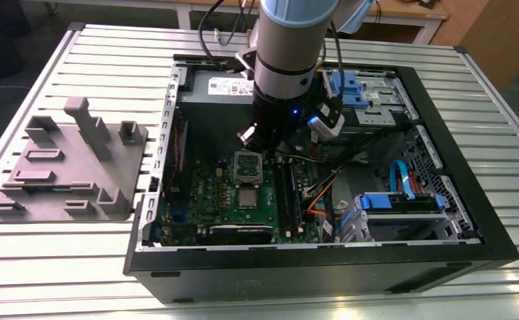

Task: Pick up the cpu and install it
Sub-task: 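Close the cpu cover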

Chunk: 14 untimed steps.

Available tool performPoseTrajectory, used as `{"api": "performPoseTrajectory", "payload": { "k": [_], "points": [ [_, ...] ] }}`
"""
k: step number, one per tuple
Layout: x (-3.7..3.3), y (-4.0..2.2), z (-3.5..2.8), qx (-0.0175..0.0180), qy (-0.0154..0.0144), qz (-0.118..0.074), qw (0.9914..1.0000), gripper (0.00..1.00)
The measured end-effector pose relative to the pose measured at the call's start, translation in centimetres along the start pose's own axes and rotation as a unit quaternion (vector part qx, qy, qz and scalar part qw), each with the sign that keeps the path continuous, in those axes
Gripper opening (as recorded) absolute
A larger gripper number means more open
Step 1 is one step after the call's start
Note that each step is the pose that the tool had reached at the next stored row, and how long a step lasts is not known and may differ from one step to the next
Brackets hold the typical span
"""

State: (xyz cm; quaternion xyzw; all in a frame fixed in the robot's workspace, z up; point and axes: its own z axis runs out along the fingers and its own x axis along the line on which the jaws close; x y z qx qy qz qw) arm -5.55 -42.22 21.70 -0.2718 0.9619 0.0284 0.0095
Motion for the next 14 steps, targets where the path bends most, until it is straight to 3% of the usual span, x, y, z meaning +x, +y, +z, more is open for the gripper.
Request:
{"api": "performPoseTrajectory", "payload": {
  "k": [8, 14],
  "points": [
    [0.02, -0.02, -0.17, -0.0002, 0.0009, -0.007, 0.99998, 0.1],
    [0.04, -0.06, -0.71, -0.0005, 0.001, -0.007, 0.99997, 0.1]
  ]
}}
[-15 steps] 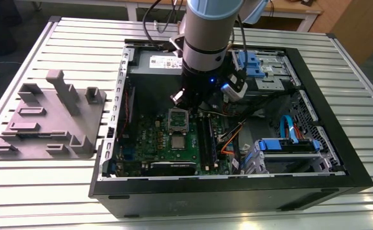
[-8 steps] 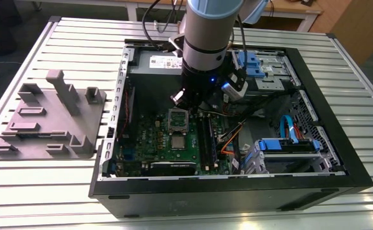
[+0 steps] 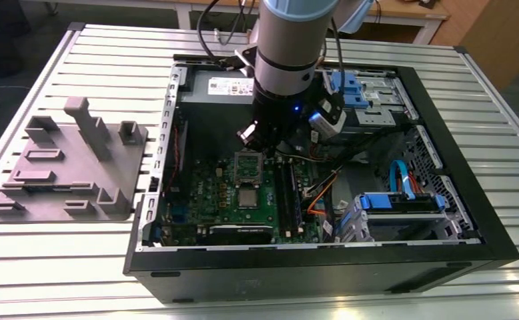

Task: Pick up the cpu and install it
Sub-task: 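Close the cpu cover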

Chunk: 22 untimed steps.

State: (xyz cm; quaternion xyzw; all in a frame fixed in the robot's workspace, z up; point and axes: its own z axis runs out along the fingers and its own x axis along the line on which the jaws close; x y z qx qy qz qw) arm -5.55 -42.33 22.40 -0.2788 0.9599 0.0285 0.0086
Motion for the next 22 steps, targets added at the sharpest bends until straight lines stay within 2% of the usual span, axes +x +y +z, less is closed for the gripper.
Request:
{"api": "performPoseTrajectory", "payload": {
  "k": [6, 12, 16, 22],
  "points": [
    [0.04, -0.07, -0.06, -0.0001, 0.0003, -0.002, 1.0, 0.1],
    [0.06, -0.09, -0.05, -0.0011, 0.0018, -0.034, 0.99943, 0.1],
    [0.06, -0.09, -0.07, -0.0012, 0.0019, -0.034, 0.99941, 0.1],
    [0.07, -0.08, -0.68, -0.0013, 0.002, -0.037, 0.99929, 0.1]
  ]
}}
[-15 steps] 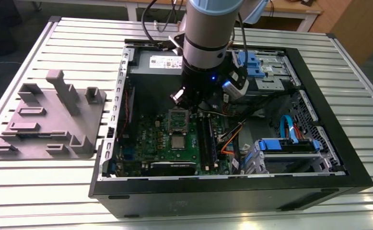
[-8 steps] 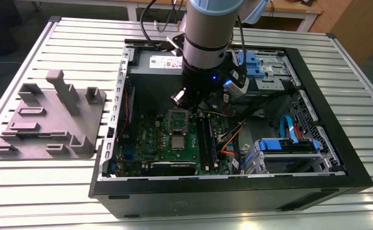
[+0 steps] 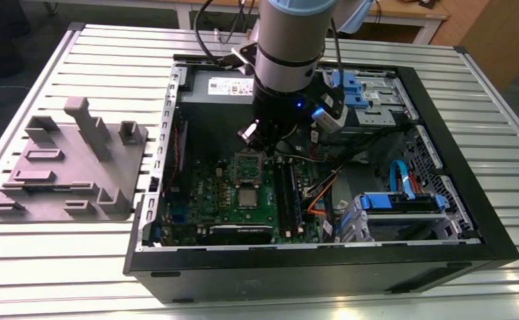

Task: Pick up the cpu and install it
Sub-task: 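Close the cpu cover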

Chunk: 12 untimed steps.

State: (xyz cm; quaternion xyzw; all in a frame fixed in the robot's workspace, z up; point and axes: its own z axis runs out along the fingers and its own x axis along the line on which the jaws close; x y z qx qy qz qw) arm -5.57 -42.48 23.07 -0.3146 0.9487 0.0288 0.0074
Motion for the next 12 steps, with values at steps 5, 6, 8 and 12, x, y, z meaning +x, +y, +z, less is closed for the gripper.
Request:
{"api": "performPoseTrajectory", "payload": {
  "k": [5, 6, 8, 12],
  "points": [
    [0.01, 0.01, -0.02, 0.0001, 0.0003, -0.002, 1.0, 0.1],
    [0.01, 0.01, -0.02, 0.0001, 0.0003, -0.002, 1.0, 0.1],
    [0.02, 0.01, -0.03, -0.0001, 0.0008, -0.009, 0.99996, 0.1],
    [0.01, 0.01, -0.03, -0.0011, 0.0023, -0.041, 0.99916, 0.1]
  ]
}}
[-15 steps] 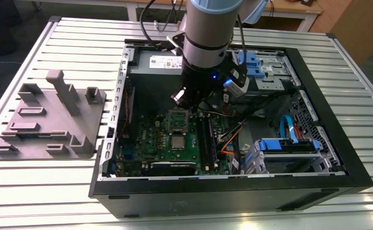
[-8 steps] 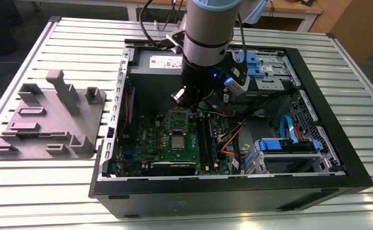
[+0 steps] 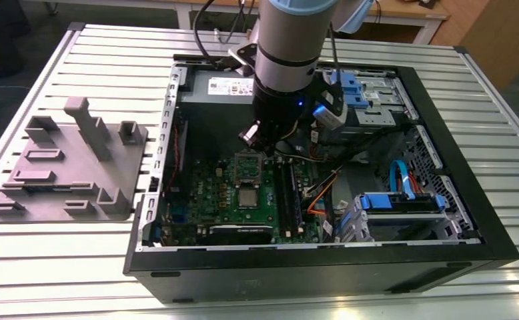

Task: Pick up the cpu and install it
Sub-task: 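Close the cpu cover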

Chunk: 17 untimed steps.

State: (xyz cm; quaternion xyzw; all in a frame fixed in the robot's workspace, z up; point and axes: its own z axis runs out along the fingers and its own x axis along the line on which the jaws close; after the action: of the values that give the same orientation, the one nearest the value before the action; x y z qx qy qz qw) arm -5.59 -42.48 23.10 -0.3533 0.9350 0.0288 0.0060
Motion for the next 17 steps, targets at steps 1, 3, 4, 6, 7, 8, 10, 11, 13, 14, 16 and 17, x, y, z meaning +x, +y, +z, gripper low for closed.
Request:
{"api": "performPoseTrajectory", "payload": {
  "k": [1, 3, 4, 6, 7, 8, 10, 11, 13, 14, 16, 17],
  "points": [
    [0.0, 0.0, 0.0, -0.0002, 0.0003, -0.007, 0.99997, 0.1],
    [0.0, 0.0, 0.0, -0.0007, 0.001, -0.021, 0.99977, 0.1],
    [0.0, 0.0, 0.0, -0.0009, 0.0013, -0.028, 0.99961, 0.1],
    [0.0, 0.0, 0.01, -0.0013, 0.002, -0.041, 0.99915, 0.1],
    [0.0, 0.0, 0.01, -0.0015, 0.0022, -0.046, 0.99895, 0.1],
    [0.0, 0.0, 0.0, -0.0015, 0.0023, -0.047, 0.99887, 0.1],
    [0.0, 0.0, 0.01, -0.0015, 0.0023, -0.047, 0.99887, 0.1],
    [0.0, 0.0, -0.02, -0.0015, 0.0023, -0.048, 0.99887, 0.1],
    [-0.01, 0.01, -0.23, -0.0016, 0.0023, -0.048, 0.99885, 0.1],
    [-0.01, 0.02, -0.35, -0.0016, 0.0023, -0.048, 0.99885, 0.1],
    [-0.01, 0.03, -0.54, -0.0016, 0.0023, -0.048, 0.99883, 0.1],
    [-0.01, 0.04, -0.59, -0.0015, 0.0023, -0.048, 0.99882, 0.1]
  ]
}}
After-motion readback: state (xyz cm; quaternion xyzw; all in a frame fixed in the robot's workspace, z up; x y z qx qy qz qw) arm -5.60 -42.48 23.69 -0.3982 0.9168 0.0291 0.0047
